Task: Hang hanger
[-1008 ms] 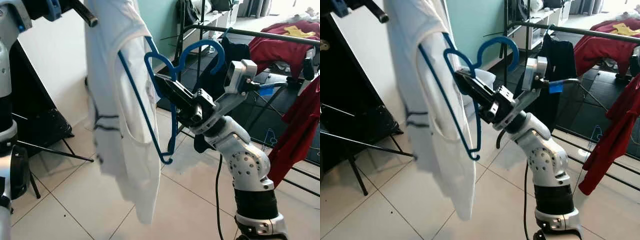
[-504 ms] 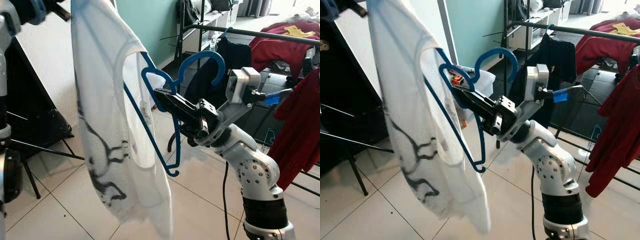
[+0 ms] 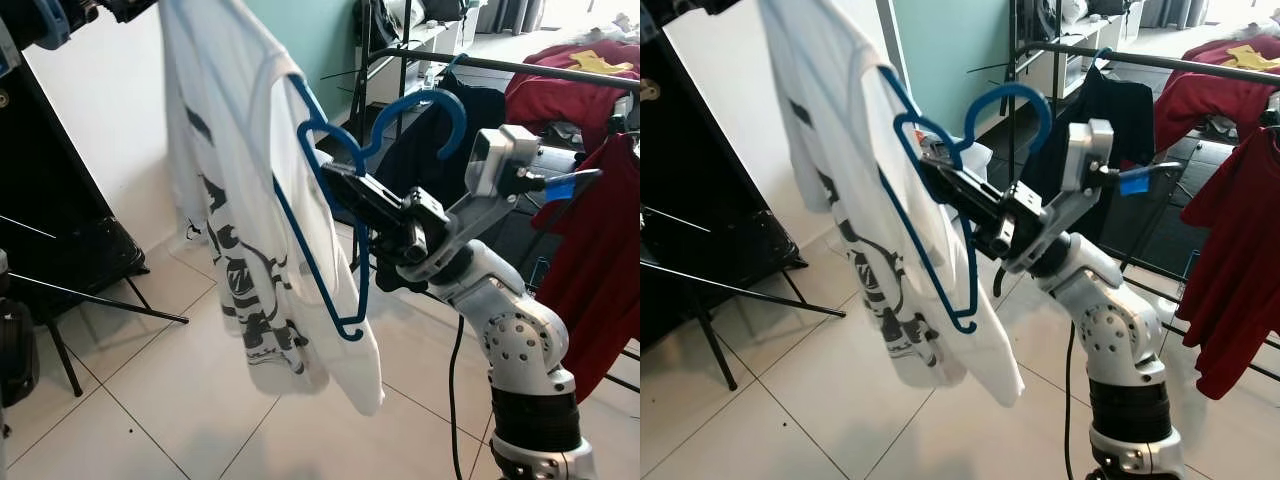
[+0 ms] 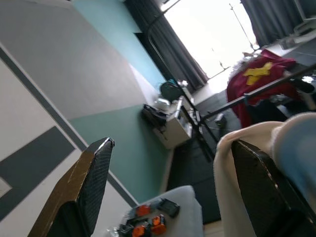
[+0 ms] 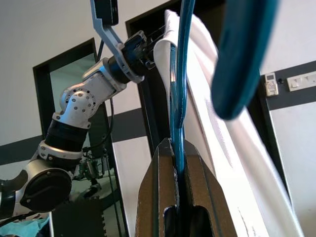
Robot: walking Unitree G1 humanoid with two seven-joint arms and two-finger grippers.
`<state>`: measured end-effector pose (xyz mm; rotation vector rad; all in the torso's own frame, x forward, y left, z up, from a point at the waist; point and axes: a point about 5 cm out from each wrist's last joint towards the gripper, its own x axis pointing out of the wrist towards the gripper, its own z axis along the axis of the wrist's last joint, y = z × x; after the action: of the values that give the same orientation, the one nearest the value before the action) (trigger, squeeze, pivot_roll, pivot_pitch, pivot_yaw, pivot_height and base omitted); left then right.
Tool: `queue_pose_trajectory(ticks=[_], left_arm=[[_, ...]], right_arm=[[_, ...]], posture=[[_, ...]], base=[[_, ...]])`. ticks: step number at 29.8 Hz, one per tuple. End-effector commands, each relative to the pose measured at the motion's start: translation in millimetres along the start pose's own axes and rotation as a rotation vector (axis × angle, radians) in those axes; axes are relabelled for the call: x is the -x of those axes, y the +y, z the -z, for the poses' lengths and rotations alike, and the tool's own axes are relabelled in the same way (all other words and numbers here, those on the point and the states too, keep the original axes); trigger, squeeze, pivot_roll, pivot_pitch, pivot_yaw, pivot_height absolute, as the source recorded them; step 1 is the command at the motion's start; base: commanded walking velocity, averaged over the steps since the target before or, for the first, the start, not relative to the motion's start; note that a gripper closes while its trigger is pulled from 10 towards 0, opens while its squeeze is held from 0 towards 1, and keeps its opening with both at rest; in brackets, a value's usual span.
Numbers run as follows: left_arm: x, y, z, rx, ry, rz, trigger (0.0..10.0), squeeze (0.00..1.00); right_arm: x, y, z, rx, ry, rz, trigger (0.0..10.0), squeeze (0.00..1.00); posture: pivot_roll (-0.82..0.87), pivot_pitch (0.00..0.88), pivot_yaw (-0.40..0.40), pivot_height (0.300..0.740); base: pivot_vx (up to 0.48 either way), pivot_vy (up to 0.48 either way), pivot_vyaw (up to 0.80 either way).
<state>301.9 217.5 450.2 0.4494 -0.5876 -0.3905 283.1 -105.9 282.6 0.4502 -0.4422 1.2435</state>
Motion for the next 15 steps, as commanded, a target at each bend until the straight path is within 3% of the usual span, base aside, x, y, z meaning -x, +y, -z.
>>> queue_pose_trajectory(ticks=[1,7,8,10,12,15], left_arm=[[0.1,-7.8,-4,0.016,-0.038,0.050,10.0,1.00],[0.0,-8.8,-9,0.019,-0.071,0.064,10.0,1.00],[2.5,-0.5,-6,-0.007,-0.042,0.012,10.0,1.00],[2.5,-0.5,-6,-0.007,-0.042,0.012,10.0,1.00],[9.5,15.0,2,-0.067,0.023,-0.089,10.0,1.00],[14.2,20.1,5,-0.113,0.055,-0.126,10.0,1.00]], right_arm=[[-6.8,0.8,4,0.014,0.031,-0.017,10.0,0.00],[-6.9,-1.5,9,0.019,0.059,0.001,10.0,0.00],[-7.0,-6.4,9,0.030,0.058,0.036,10.0,0.00],[-7.0,-6.4,9,0.030,0.058,0.036,10.0,0.00],[-6.2,-13.8,7,0.041,0.056,0.087,10.0,0.00],[-5.5,-15.5,6,0.042,0.056,0.095,10.0,0.00]], posture=[[-0.02,0.030,0.098,0.740],[-0.02,0.029,0.097,0.740],[-0.02,0.027,0.098,0.740],[-0.02,0.027,0.098,0.740],[-0.02,0.026,0.095,0.740],[-0.02,0.026,0.095,0.740]], base=[[0.000,0.000,0.00],[0.000,0.000,0.00],[0.000,0.000,0.00],[0.000,0.000,0.00],[0.000,0.000,0.00],[0.000,0.000,0.00]])
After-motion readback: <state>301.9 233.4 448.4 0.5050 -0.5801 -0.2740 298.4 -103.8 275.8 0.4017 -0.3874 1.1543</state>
